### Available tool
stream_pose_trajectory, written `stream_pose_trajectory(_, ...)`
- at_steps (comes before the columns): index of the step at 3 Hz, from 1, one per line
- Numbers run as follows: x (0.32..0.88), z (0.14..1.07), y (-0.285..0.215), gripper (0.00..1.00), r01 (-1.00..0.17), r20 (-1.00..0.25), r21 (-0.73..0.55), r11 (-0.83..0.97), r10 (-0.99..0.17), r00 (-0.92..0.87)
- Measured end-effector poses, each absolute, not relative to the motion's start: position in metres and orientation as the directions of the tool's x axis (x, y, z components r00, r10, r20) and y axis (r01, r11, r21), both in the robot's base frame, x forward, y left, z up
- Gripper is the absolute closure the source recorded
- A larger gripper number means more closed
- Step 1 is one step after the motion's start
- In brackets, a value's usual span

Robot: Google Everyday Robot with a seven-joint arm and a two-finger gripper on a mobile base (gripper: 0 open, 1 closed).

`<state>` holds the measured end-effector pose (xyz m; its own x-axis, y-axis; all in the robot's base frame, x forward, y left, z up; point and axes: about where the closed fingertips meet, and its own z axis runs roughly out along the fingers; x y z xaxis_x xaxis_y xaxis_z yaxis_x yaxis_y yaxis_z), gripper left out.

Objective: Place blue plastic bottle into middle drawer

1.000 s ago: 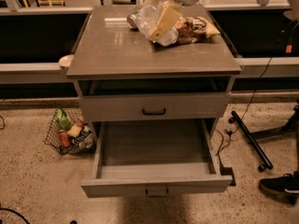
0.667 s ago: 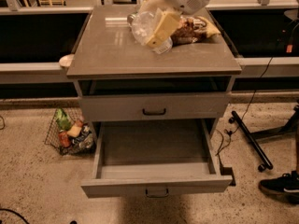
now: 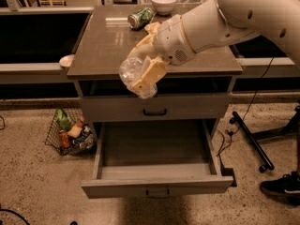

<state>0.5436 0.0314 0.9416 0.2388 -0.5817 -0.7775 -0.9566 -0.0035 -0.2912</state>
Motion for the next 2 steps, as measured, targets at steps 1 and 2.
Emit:
stream_pose_trajectory(1, 0.544, 0.942, 0.031, 1.00, -0.957, -0.778, -0.291, -0.004, -0.582, 0.239)
stream_pose_trajectory(2, 0.545, 0.899, 0.034, 1.00, -0.976, -0.813, -0.214, 0.030, -0.559, 0.161)
